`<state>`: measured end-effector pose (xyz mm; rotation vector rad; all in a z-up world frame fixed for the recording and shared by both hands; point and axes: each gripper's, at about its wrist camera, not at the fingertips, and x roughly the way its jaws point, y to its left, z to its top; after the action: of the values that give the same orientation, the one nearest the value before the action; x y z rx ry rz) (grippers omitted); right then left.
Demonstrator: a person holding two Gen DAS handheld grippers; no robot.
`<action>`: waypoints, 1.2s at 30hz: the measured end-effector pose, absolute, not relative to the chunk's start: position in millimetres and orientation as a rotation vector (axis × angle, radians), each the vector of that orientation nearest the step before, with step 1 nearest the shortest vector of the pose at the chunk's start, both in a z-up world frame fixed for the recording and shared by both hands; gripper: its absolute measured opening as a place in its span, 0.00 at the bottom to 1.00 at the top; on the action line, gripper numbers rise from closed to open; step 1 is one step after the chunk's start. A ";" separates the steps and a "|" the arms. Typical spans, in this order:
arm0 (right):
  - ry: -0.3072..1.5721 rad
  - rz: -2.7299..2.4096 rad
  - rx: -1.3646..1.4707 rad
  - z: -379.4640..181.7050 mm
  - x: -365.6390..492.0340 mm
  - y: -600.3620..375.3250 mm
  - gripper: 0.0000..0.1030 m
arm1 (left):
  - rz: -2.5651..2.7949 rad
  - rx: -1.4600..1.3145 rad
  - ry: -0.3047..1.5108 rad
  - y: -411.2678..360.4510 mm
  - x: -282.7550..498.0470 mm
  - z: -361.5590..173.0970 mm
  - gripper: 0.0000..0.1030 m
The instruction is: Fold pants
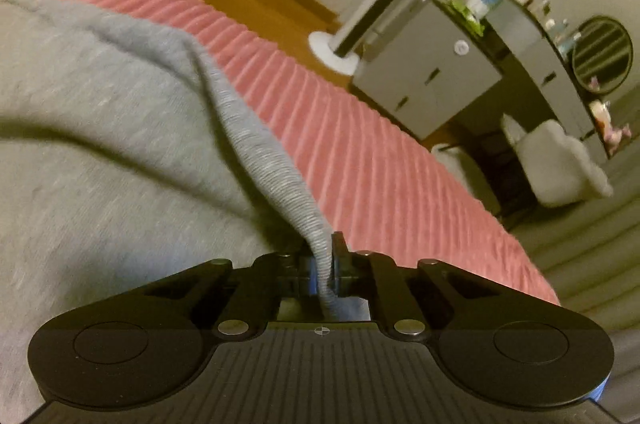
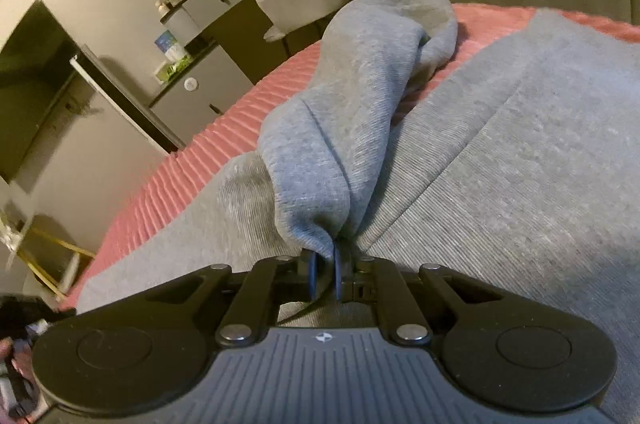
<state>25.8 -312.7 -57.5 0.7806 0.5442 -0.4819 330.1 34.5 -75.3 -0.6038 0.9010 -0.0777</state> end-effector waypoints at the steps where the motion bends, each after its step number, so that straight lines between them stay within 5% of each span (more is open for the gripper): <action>1: 0.540 -0.477 0.801 -58.3 25.2 -315.4 0.08 | -0.084 -0.606 0.892 36.7 322.8 -73.6 0.08; 8: 0.488 -0.420 0.991 -59.6 2.5 -331.1 0.07 | -0.173 -0.642 0.826 57.8 250.0 -34.0 0.07; 16: 0.283 -0.417 1.003 10.1 -88.2 -336.8 0.06 | -0.294 -0.600 0.752 95.0 107.4 5.9 0.08; 24: 0.588 -0.771 0.786 -2.1 -154.5 -340.4 0.03 | -0.190 -0.476 0.979 81.1 30.7 -70.4 0.09; 27: 0.592 -0.761 0.754 7.0 -152.6 -337.6 0.06 | -0.173 -0.520 0.893 97.6 35.4 -54.4 0.31; 29: 0.597 -0.738 0.662 14.6 -141.5 -321.6 0.06 | -0.085 -0.487 0.805 114.2 41.8 -38.7 0.68; 32: 0.626 -0.666 0.575 18.5 -112.6 -299.9 0.10 | 0.045 -0.445 0.714 136.2 65.0 -22.5 0.73; 36: 0.684 -0.617 0.451 10.3 -75.7 -275.8 0.36 | 0.094 -0.449 0.711 147.2 109.6 -15.2 0.83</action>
<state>-75.7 -275.8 10.3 0.4514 0.6837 -0.6169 109.6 147.2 -15.2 -0.4492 0.7110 0.0941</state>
